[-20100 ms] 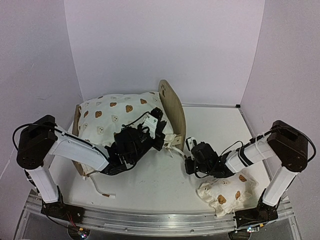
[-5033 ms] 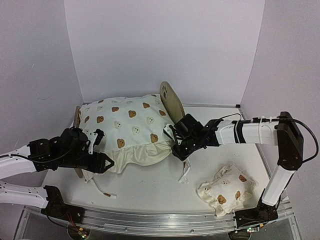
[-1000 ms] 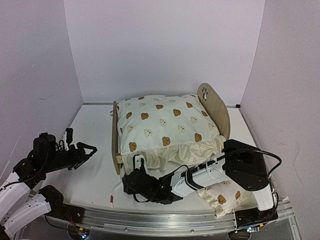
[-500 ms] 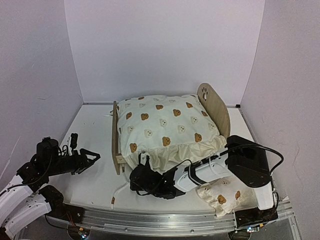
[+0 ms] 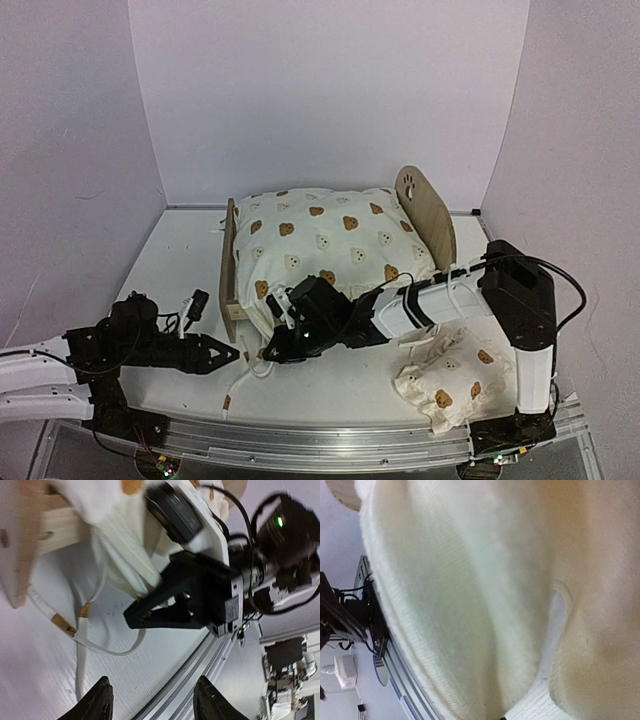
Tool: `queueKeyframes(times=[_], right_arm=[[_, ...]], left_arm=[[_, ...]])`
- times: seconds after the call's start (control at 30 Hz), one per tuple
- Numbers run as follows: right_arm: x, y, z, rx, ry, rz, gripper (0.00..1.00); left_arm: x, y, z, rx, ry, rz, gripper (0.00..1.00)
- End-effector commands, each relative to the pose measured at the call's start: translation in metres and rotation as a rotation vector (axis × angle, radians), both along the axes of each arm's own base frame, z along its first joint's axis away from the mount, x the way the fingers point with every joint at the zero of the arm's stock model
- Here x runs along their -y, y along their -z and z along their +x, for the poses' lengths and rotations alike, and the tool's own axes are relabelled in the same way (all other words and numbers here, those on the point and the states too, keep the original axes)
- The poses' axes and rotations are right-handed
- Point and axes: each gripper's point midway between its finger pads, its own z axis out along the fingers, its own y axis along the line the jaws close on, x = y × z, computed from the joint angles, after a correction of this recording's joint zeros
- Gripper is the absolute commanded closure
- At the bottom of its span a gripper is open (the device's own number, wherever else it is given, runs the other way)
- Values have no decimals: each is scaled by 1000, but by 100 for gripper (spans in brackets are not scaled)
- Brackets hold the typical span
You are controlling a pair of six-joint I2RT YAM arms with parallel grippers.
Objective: Set up the pet bed
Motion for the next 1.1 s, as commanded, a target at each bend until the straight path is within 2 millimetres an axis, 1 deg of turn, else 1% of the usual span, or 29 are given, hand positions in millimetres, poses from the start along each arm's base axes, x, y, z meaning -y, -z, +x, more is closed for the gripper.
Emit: queueKeyframes(times=[0.0, 0.07, 0.17, 0.27, 0.33, 0.43, 0.57, 0.67, 0.77, 0.83, 0.9, 1.0, 1.03, 1.07], right_arm=[[13, -17, -18, -77, -159, 34, 100], [18, -24, -17, -63, -156, 41, 100], [22, -29, -20, -61, -183, 26, 100], [23, -29, -23, -62, -198, 20, 100], [23, -29, -23, -57, -202, 20, 100], [22, -32, -23, -53, -210, 25, 100], [22, -33, -23, -53, -213, 29, 100], [22, -33, -25, -57, -218, 33, 100], [21, -37, -25, -58, -220, 44, 100], [20, -40, -25, -55, -220, 52, 100], [19, -41, -25, -53, -222, 57, 100], [19, -45, -25, -47, -223, 66, 100], [19, -46, -24, -45, -220, 66, 100], [20, -46, -25, -43, -219, 66, 100]], left_arm=[[31, -24, 10, 185, -2, 60, 43], [27, -5, 16, 189, -24, 136, 43], [27, 2, 26, 254, -51, 148, 43], [37, 8, 35, 303, -35, 184, 45], [48, 17, 40, 320, 0, 237, 46], [57, 31, 49, 331, 13, 298, 44], [70, 40, 62, 354, 8, 337, 42], [74, 49, 70, 379, -14, 370, 42], [76, 54, 72, 438, -34, 415, 44], [77, 59, 73, 472, -52, 439, 47], [77, 71, 75, 475, -57, 482, 49], [84, 79, 71, 504, -39, 501, 57], [86, 78, 69, 519, -35, 493, 62], [86, 79, 70, 528, -38, 500, 72]])
